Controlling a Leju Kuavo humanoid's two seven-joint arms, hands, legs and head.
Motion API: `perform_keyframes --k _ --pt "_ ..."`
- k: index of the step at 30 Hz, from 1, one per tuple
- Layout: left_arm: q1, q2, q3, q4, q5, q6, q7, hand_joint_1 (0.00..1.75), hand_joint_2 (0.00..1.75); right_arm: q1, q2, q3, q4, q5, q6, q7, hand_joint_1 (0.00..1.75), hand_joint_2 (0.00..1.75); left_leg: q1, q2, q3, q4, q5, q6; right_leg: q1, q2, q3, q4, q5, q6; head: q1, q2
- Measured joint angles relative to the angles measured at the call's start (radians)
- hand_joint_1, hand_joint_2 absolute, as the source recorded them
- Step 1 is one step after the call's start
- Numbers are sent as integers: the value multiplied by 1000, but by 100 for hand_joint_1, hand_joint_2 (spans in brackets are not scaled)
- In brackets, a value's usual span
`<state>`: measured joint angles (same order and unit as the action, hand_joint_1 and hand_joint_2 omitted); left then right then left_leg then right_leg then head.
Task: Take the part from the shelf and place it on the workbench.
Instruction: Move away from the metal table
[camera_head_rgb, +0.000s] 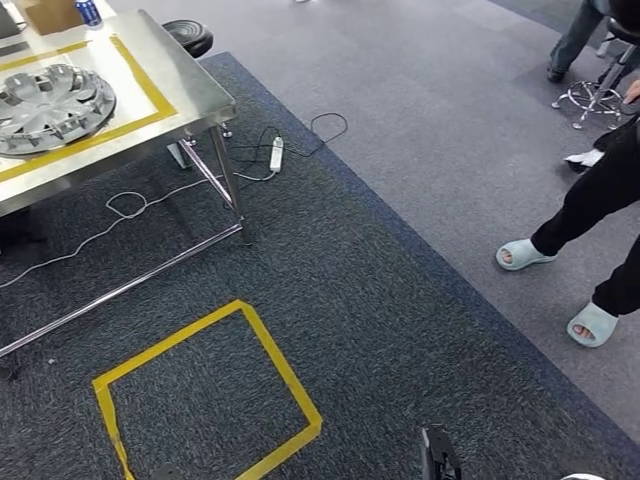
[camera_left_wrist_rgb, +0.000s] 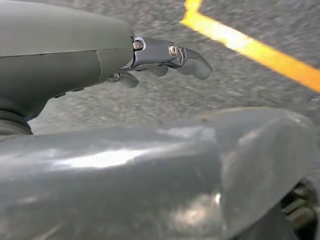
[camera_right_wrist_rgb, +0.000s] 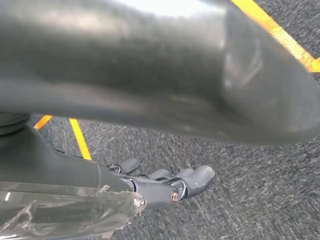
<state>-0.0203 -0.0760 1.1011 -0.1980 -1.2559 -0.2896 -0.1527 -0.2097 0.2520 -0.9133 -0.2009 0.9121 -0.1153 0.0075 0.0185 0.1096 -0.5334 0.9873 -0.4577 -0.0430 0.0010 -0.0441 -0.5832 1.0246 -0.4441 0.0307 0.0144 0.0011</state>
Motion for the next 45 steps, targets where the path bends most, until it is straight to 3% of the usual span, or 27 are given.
perform_keyframes --k 1,3,4,6,8,10,11,13,14,16,17,18,20,22,23,25,28,29,31,32,34,36,38,40,42,44,45 --pt "-1 0 5 0 4 2 15 0 0 2 0 6 0 2 2 -1 0 0 2 -5 1 0 -3 -6 -1 11 -2 -1 3 -7 -1 0" --pt "-2 -1 14 0 11 1 31 0 0 3 -2 16 -1 3 4 0 0 0 5 -46 -15 41 -39 -14 -5 33 -4 -6 9 -20 -4 0" --pt "-2 -2 17 0 11 1 34 0 0 2 -2 20 -1 3 5 2 0 0 6 -74 -38 94 -72 -14 -6 43 -5 -7 11 -25 -7 0" --pt "2 -2 21 0 -3 0 31 0 0 2 -2 24 -1 1 8 6 0 0 3 -100 -105 235 -136 -12 -4 68 -7 -7 13 -30 -9 0" --pt "6 -1 22 0 -21 0 23 0 0 5 -3 26 -1 -1 10 10 0 0 0 -104 -139 294 -135 -8 -2 98 -8 -7 15 -31 -9 0" --pt "6 -1 21 0 -27 0 18 0 0 6 -3 27 -1 -3 11 12 0 0 0 -118 -102 204 -65 -3 -3 128 -7 -6 17 -28 -10 0" --pt "5 -1 21 0 -28 0 17 0 0 6 -3 28 -1 -3 11 12 0 0 2 -146 -70 133 -31 -1 -2 142 -8 -4 17 -24 -10 0" --pt "4 -1 21 0 -28 0 16 0 0 4 -3 32 -1 -3 11 13 0 0 7 -194 -26 33 -2 2 -2 168 -17 1 19 -15 -10 0" --pt "4 -1 21 0 -28 0 16 0 0 4 -4 33 -1 -3 11 13 0 0 8 -205 -20 16 -3 5 -2 180 -22 1 21 -8 -10 0" --pt "3 -2 20 0 -28 0 15 0 0 8 -5 34 -1 -3 11 13 0 0 7 -182 -18 12 -3 15 -7 197 -32 -2 26 4 -11 0" --pt "2 -3 20 0 -28 0 15 0 0 11 -6 34 -1 -3 11 13 0 0 8 -169 -17 10 -2 22 -6 183 -38 6 20 10 -8 0" --pt "2 -3 20 0 -28 0 15 0 0 12 -6 35 -1 -3 11 14 0 0 9 -155 -16 9 -1 29 -5 156 -53 32 4 14 -4 0" --pt "4 -2 20 0 -28 1 15 0 0 9 -6 37 -1 -3 12 14 0 0 7 -124 -14 8 -2 37 -2 86 -107 146 -59 23 2 0" --pt "8 -1 20 0 -28 1 14 0 0 7 -6 40 -1 -3 12 14 0 0 4 -91 -13 8 -4 39 -5 57 -165 267 -109 28 2 0" --pt "8 -1 20 0 -29 1 13 0 0 7 -6 41 -1 -3 12 14 0 0 3 -77 -12 8 -6 39 -6 53 -172 284 -107 29 2 0" --pt "7 -2 20 0 -29 1 3 0 0 9 -7 41 -1 -3 13 18 0 0 3 -51 -6 8 -10 35 -6 39 -123 201 -55 27 2 0" --pt "6 -6 21 0 -14 3 -22 0 0 9 -7 42 -2 -5 14 23 0 0 -4 -20 8 8 -21 21 0 -19 -23 24 5 15 1 0" --pt "6 -7 22 0 -7 6 -30 0 0 10 -8 43 -2 -5 15 22 0 0 -7 -11 12 7 -23 16 2 -25 -16 9 6 10 0 0" --pt "6 -9 23 0 1 12 -41 0 0 20 -8 47 -2 1 16 19 0 0 -6 2 18 1 -24 4 3 0 -18 6 9 -4 0 0" --pt "5 -11 24 0 4 16 -43 0 0 26 -9 51 -2 8 17 15 0 0 -4 -9 18 4 -30 -2 2 12 -18 3 12 -11 -1 0" --pt "6 -15 27 0 11 27 -44 0 0 34 -10 64 -2 26 23 5 0 0 -1 -56 -6 61 -72 -8 -3 35 -15 -5 17 -22 -5 0" --pt "12 -18 32 0 15 44 -45 0 0 43 -10 81 -2 44 33 -12 0 0 -1 -94 -70 193 -136 -7 -2 61 -16 -6 18 -27 -10 0" --pt "17 -16 35 0 15 60 -60 0 0 64 -15 97 -2 54 47 -46 0 0 -2 -103 -124 284 -154 -7 -2 91 -15 -6 18 -28 -11 0" --pt "18 -11 38 0 16 63 -86 0 0 98 -25 108 -2 55 64 -93 0 0 -1 -109 -111 233 -95 -5 -3 120 -11 -5 17 -26 -11 0" --pt "17 -5 40 0 18 62 -104 0 0 128 -38 116 -1 57 84 -125 0 0 9 -159 -54 100 -26 -6 -3 147 -13 0 16 -19 -11 0" --pt "16 0 45 0 21 61 -109 0 0 146 -50 124 -1 66 100 -134 0 0 14 -206 -22 24 -8 -4 -4 174 -23 5 17 -6 -12 0" --pt "14 3 47 0 23 62 -110 0 0 152 -55 129 -1 71 105 -134 0 0 13 -208 -19 15 -11 0 -6 188 -28 5 20 1 -12 0"
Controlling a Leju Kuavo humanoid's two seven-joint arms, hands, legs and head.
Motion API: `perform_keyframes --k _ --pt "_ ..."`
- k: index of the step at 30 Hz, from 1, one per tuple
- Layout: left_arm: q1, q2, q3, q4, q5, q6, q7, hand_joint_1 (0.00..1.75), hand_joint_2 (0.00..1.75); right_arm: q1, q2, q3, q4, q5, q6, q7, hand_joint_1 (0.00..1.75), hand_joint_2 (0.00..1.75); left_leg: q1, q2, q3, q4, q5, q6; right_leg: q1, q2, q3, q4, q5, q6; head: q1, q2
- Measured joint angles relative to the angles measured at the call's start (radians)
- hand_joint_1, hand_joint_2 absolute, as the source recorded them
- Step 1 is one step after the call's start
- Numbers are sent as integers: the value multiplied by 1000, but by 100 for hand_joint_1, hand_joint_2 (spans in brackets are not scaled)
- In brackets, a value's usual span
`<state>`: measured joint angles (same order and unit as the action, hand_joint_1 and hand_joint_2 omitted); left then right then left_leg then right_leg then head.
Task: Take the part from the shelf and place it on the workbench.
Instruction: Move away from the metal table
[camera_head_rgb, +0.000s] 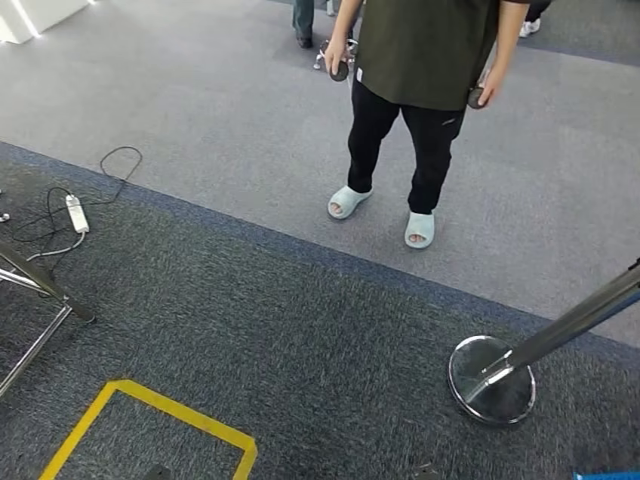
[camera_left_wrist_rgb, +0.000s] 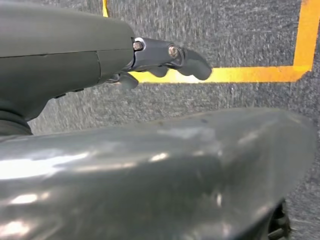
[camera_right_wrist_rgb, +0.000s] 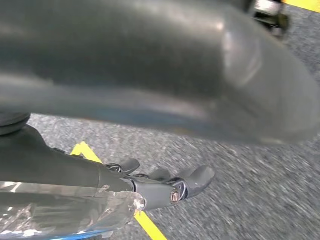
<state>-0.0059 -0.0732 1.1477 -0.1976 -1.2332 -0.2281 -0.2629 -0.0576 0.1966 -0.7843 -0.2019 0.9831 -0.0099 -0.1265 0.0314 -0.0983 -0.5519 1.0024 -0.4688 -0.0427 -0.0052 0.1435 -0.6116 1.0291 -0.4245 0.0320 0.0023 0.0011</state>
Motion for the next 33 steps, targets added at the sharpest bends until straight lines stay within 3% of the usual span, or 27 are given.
perform_keyframes --k 1,2,3,5,6,8,9,10,13,15,17,19,21,22,23,24,26,28,30,32,33 --pt "-2 2 1 0 1 0 0 0 0 7 -5 5 0 5 3 2 0 0 -2 13 0 1 1 6 -4 12 -5 -4 3 7 0 0" --pt "-5 4 2 0 1 0 0 0 0 14 -9 10 1 9 4 5 0 0 -3 26 1 -1 3 15 -5 2 -9 -1 3 14 0 0" --pt "-7 5 2 0 2 0 -1 0 0 19 -11 13 1 11 5 8 0 0 -4 40 3 -3 5 23 -4 -24 -19 16 -8 18 4 0" --pt "-7 8 3 0 3 0 -1 0 0 21 -15 19 1 14 6 11 0 0 -6 72 6 -6 5 34 -1 -98 -67 115 -62 24 12 0" --pt "-5 9 5 0 3 1 -1 0 0 19 -17 22 1 14 6 11 0 0 -9 89 6 -6 4 37 -1 -120 -101 185 -97 27 15 0" --pt "-3 12 8 0 3 1 -1 0 0 20 -19 26 1 14 6 11 0 0 -14 123 8 -6 2 39 -3 -134 -147 285 -132 29 14 0" --pt "-4 12 9 0 3 1 -1 0 0 22 -20 28 1 14 6 11 0 0 -15 137 9 -6 0 39 -4 -136 -142 281 -122 29 15 0" --pt "-5 12 10 0 3 1 -1 0 0 24 -21 30 1 14 6 11 0 0 -16 151 12 -6 -1 38 -4 -141 -115 238 -97 28 15 0" --pt "-7 13 10 0 4 3 -2 0 0 23 -24 34 1 17 4 13 0 0 -22 184 24 -6 -10 26 1 -196 2 43 -28 17 14 0" --pt "-8 14 12 0 8 7 -5 0 0 22 -24 38 1 21 -7 18 0 0 -24 202 32 -9 -13 14 6 -210 19 7 -24 7 12 0" --pt "-11 14 15 0 16 11 -6 0 0 27 -27 39 1 21 -17 17 0 0 -21 211 39 -13 -15 2 7 -185 17 1 -19 -6 11 0" --pt "-12 13 23 0 33 13 1 0 0 29 -28 41 1 28 -22 10 0 0 -17 172 27 21 -44 -8 2 -162 22 -8 -11 -19 9 0" --pt "-10 11 39 0 57 13 21 0 0 22 -24 49 2 48 -25 16 0 0 -15 120 -30 137 -106 -10 1 -137 23 -12 -7 -26 4 0" --pt "-8 10 48 0 61 12 37 0 0 15 -20 56 2 58 -26 26 0 0 -16 109 -66 206 -133 -11 1 -122 22 -12 -6 -28 3 0" --pt "-6 8 55 0 57 10 54 0 0 9 -15 62 2 65 -28 39 0 0 -16 105 -95 256 -143 -11 2 -107 22 -11 -6 -28 3 0" --pt "-6 6 59 0 44 8 70 0 0 2 -10 66 2 67 -30 53 0 0 -16 103 -109 271 -133 -11 1 -91 23 -11 -6 -28 3 0" --pt "-5 -2 59 0 8 14 85 0 0 -11 -1 70 2 58 -36 81 0 0 -13 92 -84 191 -62 -12 -1 -60 24 -10 -5 -24 3 0" --pt "-5 -14 57 0 -9 37 59 0 0 -25 4 68 2 31 -46 121 0 0 -4 41 -31 63 -1 -14 -3 -31 19 -3 -6 -13 1 0" --pt "-5 -26 56 0 -9 61 17 0 0 -30 5 60 2 -2 -56 150 0 0 0 8 -9 7 8 -8 -4 -9 8 1 -6 1 0 0" --pt "-5 -30 55 0 -10 62 -2 0 0 -23 5 49 2 -18 -61 142 0 0 -3 27 -7 4 6 9 -8 7 0 -3 -3 14 1 0" --pt "-6 -31 54 0 -13 55 -3 0 0 -18 5 45 2 -20 -63 131 0 0 -4 39 -6 3 7 18 -8 -6 -5 3 -8 18 4 0"
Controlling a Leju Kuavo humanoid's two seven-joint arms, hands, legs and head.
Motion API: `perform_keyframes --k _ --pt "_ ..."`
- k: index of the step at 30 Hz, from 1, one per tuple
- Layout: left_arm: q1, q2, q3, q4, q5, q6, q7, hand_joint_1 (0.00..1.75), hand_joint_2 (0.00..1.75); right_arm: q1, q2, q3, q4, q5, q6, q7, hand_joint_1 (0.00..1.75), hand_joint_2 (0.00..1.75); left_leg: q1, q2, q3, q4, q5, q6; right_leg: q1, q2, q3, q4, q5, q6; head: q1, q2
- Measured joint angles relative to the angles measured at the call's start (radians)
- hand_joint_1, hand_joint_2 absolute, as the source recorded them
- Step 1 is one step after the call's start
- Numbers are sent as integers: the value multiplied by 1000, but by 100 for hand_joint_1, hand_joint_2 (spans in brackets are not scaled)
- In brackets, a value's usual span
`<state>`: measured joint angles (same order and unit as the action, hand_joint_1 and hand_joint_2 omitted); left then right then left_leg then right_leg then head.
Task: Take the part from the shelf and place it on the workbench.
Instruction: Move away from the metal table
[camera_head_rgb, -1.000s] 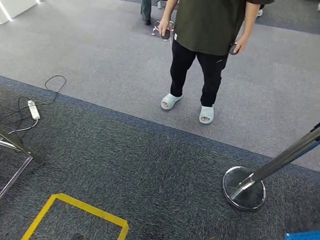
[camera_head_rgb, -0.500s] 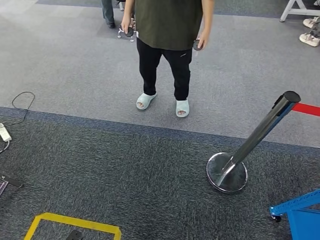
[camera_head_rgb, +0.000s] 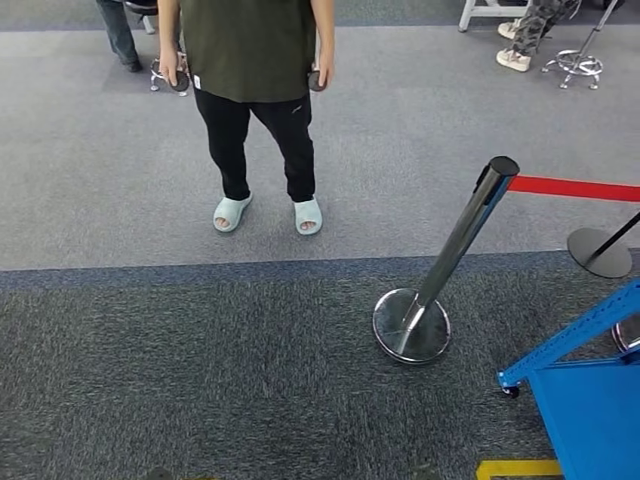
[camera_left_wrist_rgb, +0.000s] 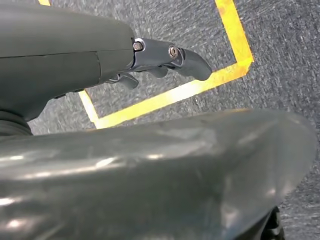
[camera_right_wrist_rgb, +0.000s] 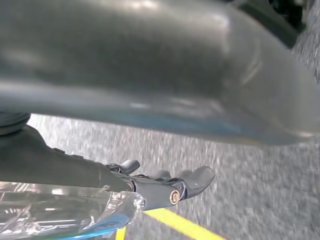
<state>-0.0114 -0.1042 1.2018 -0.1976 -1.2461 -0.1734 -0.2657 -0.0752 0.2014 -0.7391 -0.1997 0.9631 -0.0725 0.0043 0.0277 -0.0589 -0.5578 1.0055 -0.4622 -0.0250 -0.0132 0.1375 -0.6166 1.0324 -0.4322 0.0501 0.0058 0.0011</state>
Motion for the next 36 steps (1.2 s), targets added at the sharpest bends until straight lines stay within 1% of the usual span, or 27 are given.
perform_keyframes --k 1,3,5,6,7,8,10,12,14,15,16,18,20,21,22,23,24,26,27,28,29,30,31,32,34,35,36 --pt "1 0 -1 0 -3 -9 1 0 0 3 0 -3 0 1 -1 -13 0 0 0 13 1 -1 1 8 1 -26 -10 23 -15 3 5 0" --pt "6 -1 -3 0 -8 -25 6 0 0 2 0 -4 0 5 -5 -38 0 0 -6 43 2 -2 0 18 4 -94 -61 131 -74 6 11 0" --pt "12 -3 -3 0 -11 -33 9 0 0 -1 0 -5 0 8 -8 -55 0 0 -13 75 2 -2 -3 23 4 -122 -119 254 -128 7 12 0" --pt "13 -4 -3 0 -13 -36 10 0 0 1 0 -6 0 10 -9 -61 0 0 -16 90 3 -2 -4 24 4 -126 -130 278 -132 6 12 0" --pt "13 -5 -3 0 -15 -37 11 0 0 5 0 -7 0 11 -9 -65 0 0 -18 102 5 -2 -6 25 4 -129 -122 268 -119 5 12 0" --pt "12 -6 -3 0 -16 -37 10 0 0 10 -1 -8 0 12 -9 -69 0 0 -19 114 8 -2 -9 24 5 -135 -95 221 -92 2 12 0" --pt "12 -7 -3 0 -15 -35 2 0 0 17 -3 -11 0 7 -9 -73 0 0 -23 134 17 -1 -16 17 12 -178 -19 89 -38 -6 12 0" --pt "12 -4 -3 0 -7 -39 -11 0 0 20 -6 -16 0 -6 1 -78 0 0 -27 153 25 0 -22 7 19 -206 20 18 -19 -16 11 0" --pt "9 1 -2 0 5 -48 -9 0 0 28 -15 -26 0 -16 31 -82 0 0 -26 173 31 -3 -25 -2 23 -186 20 12 -18 -27 10 0" --pt "6 4 -2 0 12 -52 -3 0 0 35 -21 -31 0 -16 50 -80 0 0 -24 168 33 -1 -29 -8 22 -175 21 8 -16 -32 9 0" --pt "3 6 0 0 18 -53 3 0 0 40 -28 -34 0 -15 67 -78 0 0 -22 151 29 11 -40 -14 20 -164 23 4 -13 -38 8 0" --pt "2 10 4 0 29 -55 8 0 0 47 -40 -36 0 -8 92 -73 0 0 -18 97 -11 97 -91 -21 15 -141 25 -2 -8 -48 5 0" --pt "5 16 7 0 32 -58 10 0 0 46 -47 -36 0 0 104 -74 0 0 -18 70 -79 227 -145 -24 14 -113 24 -2 -7 -52 4 0" --pt "6 19 7 0 29 -59 14 0 0 47 -50 -36 0 6 108 -77 0 0 -18 67 -103 266 -150 -24 14 -97 24 -2 -7 -53 4 0" --pt "6 22 7 0 27 -63 16 0 0 49 -52 -36 0 13 111 -82 0 0 -18 65 -110 270 -134 -25 13 -81 25 -2 -7 -52 4 0" --pt "6 23 7 0 26 -68 18 0 0 51 -54 -36 0 21 112 -91 0 0 -16 62 -100 238 -103 -25 12 -65 26 -1 -7 -51 4 0" --pt "6 24 7 0 28 -74 17 0 0 52 -56 -35 0 32 110 -102 0 0 -13 50 -75 178 -63 -26 10 -50 27 -1 -6 -48 4 0" --pt "5 23 7 0 33 -83 8 0 0 53 -60 -31 0 51 100 -123 0 0 -5 3 -21 57 -13 -26 10 -21 22 5 -6 -37 3 0" --pt "5 21 7 0 34 -84 4 0 0 53 -61 -28 0 57 95 -130 0 0 -3 -14 -6 22 -6 -23 10 -8 17 6 -6 -30 2 0" --pt "5 20 7 0 34 -83 0 0 0 55 -63 -27 0 60 91 -134 0 0 -3 -21 0 8 -8 -17 9 3 11 6 -5 -23 1 0" --pt "4 19 7 0 34 -80 -2 0 0 59 -64 -26 0 60 89 -133 0 0 -4 -11 1 6 -9 -9 6 14 7 3 -3 -17 1 0" --pt "3 18 7 0 34 -77 -3 0 0 64 -66 -25 0 59 87 -128 0 0 -5 1 1 4 -8 0 4 13 4 3 -3 -12 2 0" --pt "2 17 7 0 33 -74 -4 0 0 67 -66 -26 0 56 85 -120 0 0 -5 12 2 3 -7 8 5 -4 -2 13 -10 -8 5 0" --pt "3 17 7 0 31 -72 -4 0 0 68 -67 -26 1 54 83 -112 0 0 -6 24 3 2 -6 15 7 -33 -15 42 -29 -4 8 0" --pt "7 17 7 0 27 -69 -4 0 0 64 -67 -26 1 51 81 -102 0 0 -11 53 5 1 -7 24 10 -100 -70 161 -94 -1 13 0" --pt "9 18 7 0 26 -69 -4 0 0 61 -67 -26 1 50 81 -101 0 0 -14 70 5 1 -9 26 10 -118 -104 229 -125 1 13 0" --pt "10 19 7 0 24 -69 -4 0 0 60 -67 -26 1 50 80 -100 0 0 -17 85 6 1 -10 27 9 -126 -127 277 -140 1 13 0"
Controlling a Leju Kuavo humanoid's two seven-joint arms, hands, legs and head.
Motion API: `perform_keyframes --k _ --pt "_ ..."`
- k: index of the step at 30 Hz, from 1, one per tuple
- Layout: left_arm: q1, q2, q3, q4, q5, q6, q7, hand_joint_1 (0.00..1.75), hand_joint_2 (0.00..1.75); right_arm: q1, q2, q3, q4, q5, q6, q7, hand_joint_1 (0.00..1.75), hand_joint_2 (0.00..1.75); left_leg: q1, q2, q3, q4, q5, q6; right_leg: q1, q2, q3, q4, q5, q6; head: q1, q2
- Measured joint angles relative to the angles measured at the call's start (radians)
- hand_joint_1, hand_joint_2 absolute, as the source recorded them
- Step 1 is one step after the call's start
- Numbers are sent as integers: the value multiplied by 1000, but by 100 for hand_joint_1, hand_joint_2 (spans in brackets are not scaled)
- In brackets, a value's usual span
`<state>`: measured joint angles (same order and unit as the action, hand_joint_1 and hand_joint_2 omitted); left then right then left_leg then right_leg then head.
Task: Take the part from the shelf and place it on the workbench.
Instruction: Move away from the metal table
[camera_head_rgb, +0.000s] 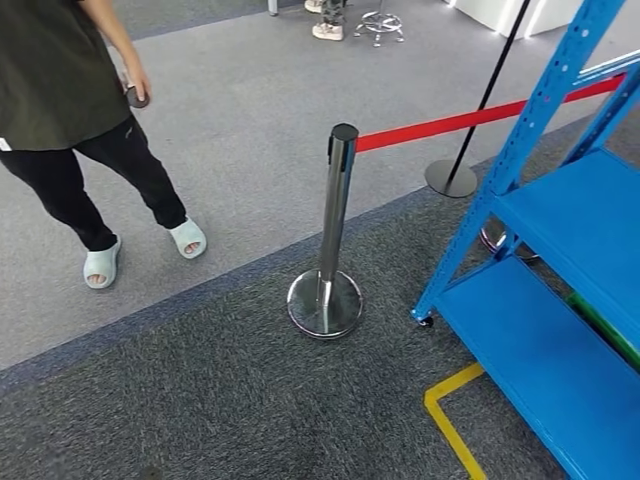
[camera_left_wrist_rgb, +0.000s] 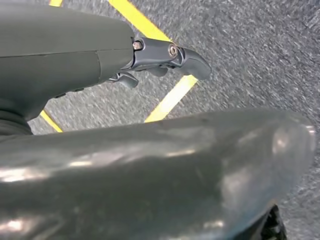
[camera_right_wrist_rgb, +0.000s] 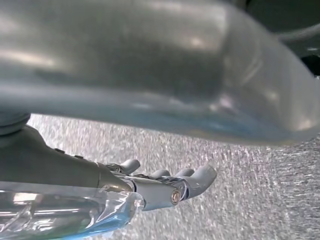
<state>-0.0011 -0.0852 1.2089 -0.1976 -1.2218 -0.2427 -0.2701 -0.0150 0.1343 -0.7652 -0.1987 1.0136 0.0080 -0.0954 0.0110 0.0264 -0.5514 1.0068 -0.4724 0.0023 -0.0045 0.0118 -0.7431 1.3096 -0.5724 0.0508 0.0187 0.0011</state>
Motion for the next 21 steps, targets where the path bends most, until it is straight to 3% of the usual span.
perform_keyframes --k 1,2,4,6,7,9,10,12,13,15,16,17,19,21 --pt "0 0 0 0 0 0 0 0 0 1 0 0 0 0 0 1 0 0 -2 14 2 0 -2 1 0 -4 -4 12 4 0 0 0" --pt "0 0 0 0 0 0 0 0 0 2 0 0 0 0 -1 1 0 0 -3 27 5 0 -4 0 0 -7 12 -17 27 -2 0 0" --pt "-1 0 0 0 0 0 0 0 0 3 0 -1 0 0 -1 2 0 0 -4 50 14 0 -11 -6 3 -43 87 -154 89 -7 1 0" --pt "-1 0 0 0 -1 1 0 0 0 0 0 -1 0 0 -1 4 0 0 -9 69 24 0 -18 -15 7 -81 141 -250 120 -15 -1 0" --pt "-2 0 0 0 -2 4 3 0 0 -1 0 -1 0 -2 -1 8 0 0 -11 78 28 -1 -20 -21 9 -87 144 -261 121 -18 -2 0" --pt "-6 1 0 0 -7 9 12 0 0 -1 0 -1 0 -7 0 25 0 0 -8 93 36 -6 -22 -33 9 -62 143 -266 124 -29 -2 0" --pt "-7 1 0 0 -10 12 18 0 0 0 0 -1 1 -10 1 35 0 0 -6 81 37 -2 -29 -40 7 -50 145 -271 127 -36 -3 0" --pt "-9 0 0 0 -17 18 27 0 0 -2 -1 -2 1 -14 2 45 0 0 -3 31 12 59 -71 -50 1 -25 153 -280 134 -47 -7 0" --pt "-8 0 0 0 -20 21 30 0 0 -4 -1 -3 1 -11 2 43 0 0 -2 3 -18 120 -103 -52 0 -12 152 -281 136 -50 -10 0" --pt "-4 0 0 0 -28 28 29 0 0 -7 -2 -3 1 -4 5 35 0 0 -2 -17 -84 242 -147 -54 0 20 151 -281 137 -53 -12 0" --pt "-2 1 -1 0 -33 32 25 0 0 -7 -2 -4 1 -5 8 32 0 0 -1 -20 -102 266 -142 -54 0 36 151 -281 137 -53 -13 0" --pt "-3 3 -2 0 -40 34 18 0 0 -6 -4 -5 1 -11 13 31 0 0 -1 -22 -103 253 -117 -53 -1 52 152 -281 137 -52 -13 0" --pt "-4 7 -4 0 -53 33 5 0 0 -7 -11 -11 1 -29 26 35 0 0 3 -44 -59 139 -37 -53 -4 82 153 -281 138 -46 -14 0" --pt "-6 9 -6 0 -59 30 -2 0 0 -12 -24 -16 1 -35 41 42 0 0 9 -86 -12 26 5 -50 -5 110 147 -276 139 -34 -16 0"
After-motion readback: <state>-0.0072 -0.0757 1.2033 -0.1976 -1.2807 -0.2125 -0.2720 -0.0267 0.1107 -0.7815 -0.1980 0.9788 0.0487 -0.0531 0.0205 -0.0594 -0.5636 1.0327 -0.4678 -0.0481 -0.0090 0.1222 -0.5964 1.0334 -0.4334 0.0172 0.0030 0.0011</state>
